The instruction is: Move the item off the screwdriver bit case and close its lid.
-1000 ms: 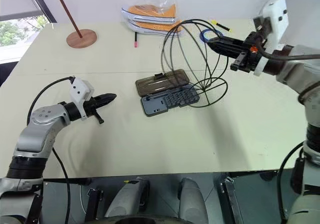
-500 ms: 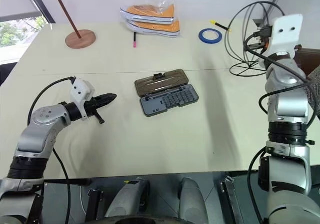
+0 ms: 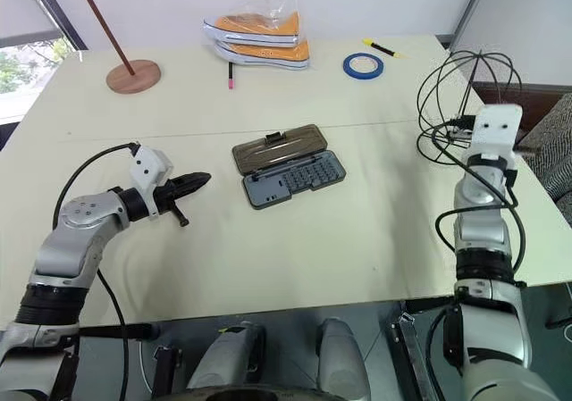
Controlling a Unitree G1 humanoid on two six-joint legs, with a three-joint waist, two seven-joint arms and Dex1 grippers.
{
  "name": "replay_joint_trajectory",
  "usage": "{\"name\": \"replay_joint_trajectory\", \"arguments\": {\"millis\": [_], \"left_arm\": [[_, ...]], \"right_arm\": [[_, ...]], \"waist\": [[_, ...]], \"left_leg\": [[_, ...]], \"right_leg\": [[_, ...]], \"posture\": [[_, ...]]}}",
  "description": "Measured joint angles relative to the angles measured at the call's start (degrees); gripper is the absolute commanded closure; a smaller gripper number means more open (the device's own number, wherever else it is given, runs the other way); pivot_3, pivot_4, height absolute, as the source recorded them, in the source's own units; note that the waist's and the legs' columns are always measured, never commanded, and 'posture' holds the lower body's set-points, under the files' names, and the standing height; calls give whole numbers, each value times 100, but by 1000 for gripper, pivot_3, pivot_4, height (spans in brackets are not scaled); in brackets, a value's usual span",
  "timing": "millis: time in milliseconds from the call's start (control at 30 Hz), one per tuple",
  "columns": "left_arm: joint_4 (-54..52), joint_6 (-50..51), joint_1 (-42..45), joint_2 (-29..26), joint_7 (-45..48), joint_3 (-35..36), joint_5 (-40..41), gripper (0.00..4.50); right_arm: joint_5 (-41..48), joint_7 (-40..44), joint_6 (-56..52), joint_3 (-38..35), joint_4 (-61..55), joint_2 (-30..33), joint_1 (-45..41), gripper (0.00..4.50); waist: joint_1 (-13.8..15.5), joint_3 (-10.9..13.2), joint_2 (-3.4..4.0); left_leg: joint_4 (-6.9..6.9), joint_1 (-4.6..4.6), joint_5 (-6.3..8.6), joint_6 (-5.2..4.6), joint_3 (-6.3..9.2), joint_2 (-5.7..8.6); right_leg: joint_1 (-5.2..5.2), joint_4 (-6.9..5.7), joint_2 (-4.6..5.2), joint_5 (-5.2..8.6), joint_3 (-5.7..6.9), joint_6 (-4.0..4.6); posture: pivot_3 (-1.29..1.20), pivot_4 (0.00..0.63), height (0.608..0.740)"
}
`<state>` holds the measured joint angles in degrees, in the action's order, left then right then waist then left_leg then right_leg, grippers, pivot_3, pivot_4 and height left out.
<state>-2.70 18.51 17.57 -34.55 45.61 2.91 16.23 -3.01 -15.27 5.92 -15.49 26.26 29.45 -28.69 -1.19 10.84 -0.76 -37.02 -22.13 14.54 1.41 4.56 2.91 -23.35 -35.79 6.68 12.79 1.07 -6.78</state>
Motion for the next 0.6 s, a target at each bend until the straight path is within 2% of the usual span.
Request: {"name": "replay_joint_trajectory", "arguments": {"millis": [167,467,567,600], "left_arm": [[-20,0,15,47,-5,-23,-4,4500],[44,-12,114,119,7,-189,-71,4500],[48,-36,122,122,13,-195,-78,4500],[61,-41,122,122,13,-195,-80,4500]], "right_arm": [[283,-142,-688,-375,-539,-350,203,4449],[662,-116,-1528,-746,-745,-401,52,4449],[624,-55,-1795,-719,-767,-357,110,3448],[615,-3,-1966,-677,-667,-385,232,2875]], "waist": [[17,-13,-13],[35,-21,-20],[32,-24,-24],[33,-23,-22]], "left_leg": [[-2,4,0,0,12,-1],[0,3,1,-1,12,0],[1,2,1,-2,13,0],[2,-2,1,-2,12,0]], "right_leg": [[4,1,0,-1,-2,-2],[4,4,0,-1,-1,-2],[4,7,-1,-1,0,-2],[1,9,-2,-1,0,-1]], "posture": [[0,150,740],[0,150,740],[0,150,740],[0,150,740]]}}
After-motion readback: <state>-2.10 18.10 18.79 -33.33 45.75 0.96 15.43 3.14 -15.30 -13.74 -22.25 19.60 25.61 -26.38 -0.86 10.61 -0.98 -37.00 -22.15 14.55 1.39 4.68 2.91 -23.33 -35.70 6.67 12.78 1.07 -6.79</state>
